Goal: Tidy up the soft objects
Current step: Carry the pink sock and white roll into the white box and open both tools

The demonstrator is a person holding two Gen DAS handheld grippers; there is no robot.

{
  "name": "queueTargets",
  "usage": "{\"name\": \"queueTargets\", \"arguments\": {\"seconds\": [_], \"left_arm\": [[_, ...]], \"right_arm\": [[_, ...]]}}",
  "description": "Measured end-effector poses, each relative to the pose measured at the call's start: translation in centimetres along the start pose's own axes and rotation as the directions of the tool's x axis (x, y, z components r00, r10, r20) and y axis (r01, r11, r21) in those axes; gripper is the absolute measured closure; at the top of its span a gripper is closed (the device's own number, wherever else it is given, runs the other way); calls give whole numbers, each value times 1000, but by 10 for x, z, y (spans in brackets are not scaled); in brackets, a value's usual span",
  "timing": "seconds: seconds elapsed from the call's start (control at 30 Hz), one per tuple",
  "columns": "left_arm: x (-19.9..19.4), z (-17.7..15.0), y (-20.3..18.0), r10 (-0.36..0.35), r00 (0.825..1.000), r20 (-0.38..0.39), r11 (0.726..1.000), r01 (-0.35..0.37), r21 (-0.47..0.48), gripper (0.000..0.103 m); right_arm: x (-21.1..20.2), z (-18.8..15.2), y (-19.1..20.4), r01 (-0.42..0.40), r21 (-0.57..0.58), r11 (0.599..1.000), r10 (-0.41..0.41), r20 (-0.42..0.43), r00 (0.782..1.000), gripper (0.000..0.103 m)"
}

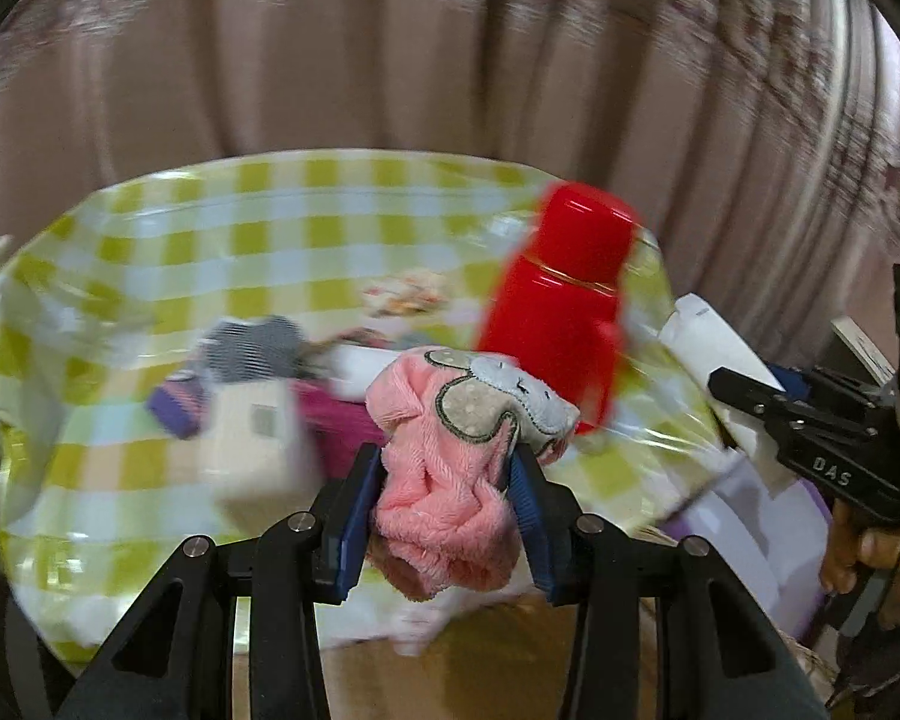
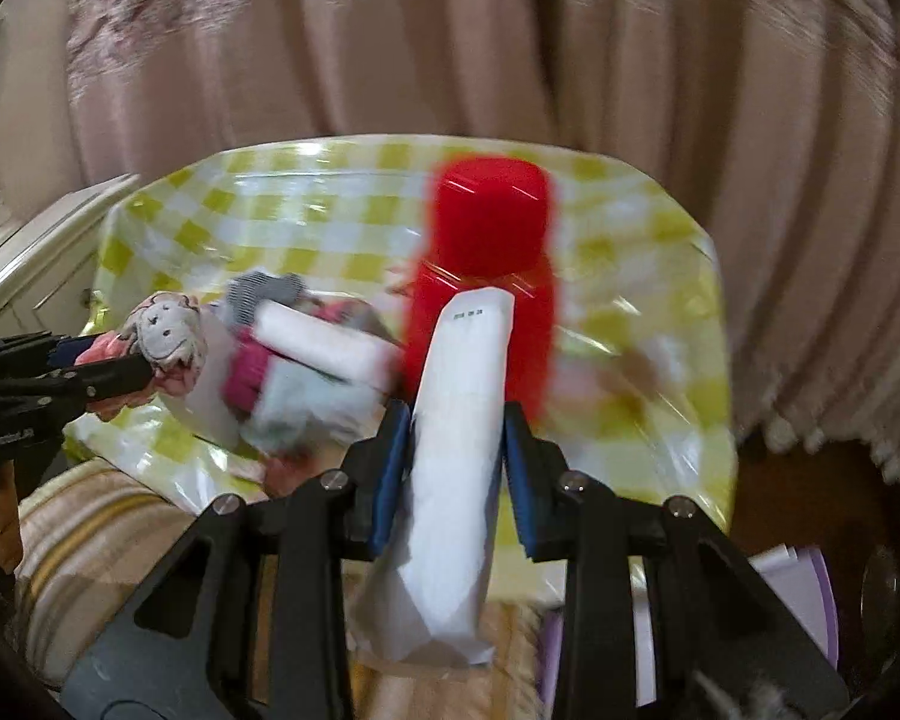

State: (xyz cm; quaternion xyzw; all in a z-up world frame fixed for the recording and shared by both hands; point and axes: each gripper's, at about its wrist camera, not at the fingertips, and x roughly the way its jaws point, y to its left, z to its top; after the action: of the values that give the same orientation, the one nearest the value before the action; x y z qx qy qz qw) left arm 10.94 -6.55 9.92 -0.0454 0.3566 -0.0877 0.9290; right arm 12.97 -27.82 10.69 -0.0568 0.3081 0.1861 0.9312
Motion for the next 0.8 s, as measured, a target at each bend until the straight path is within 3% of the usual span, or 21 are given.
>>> {"name": "queueTargets", "arguments": {"seconds": [0.27, 0.63, 0.8], "left_arm": [[33, -15, -100, -149, 983, -106, 979, 161, 124, 59], [62, -44, -212, -269, 927, -261, 907, 335, 255, 59], [70, -51, -241, -312, 901, -303, 880, 394, 266, 56]], "right_arm": [[-31, -57, -76, 160, 114, 980, -154, -60, 986, 67], [-65, -110, -141, 299, 228, 927, -284, -96, 954, 66], [-79, -124, -161, 345, 264, 901, -331, -97, 939, 41]]}}
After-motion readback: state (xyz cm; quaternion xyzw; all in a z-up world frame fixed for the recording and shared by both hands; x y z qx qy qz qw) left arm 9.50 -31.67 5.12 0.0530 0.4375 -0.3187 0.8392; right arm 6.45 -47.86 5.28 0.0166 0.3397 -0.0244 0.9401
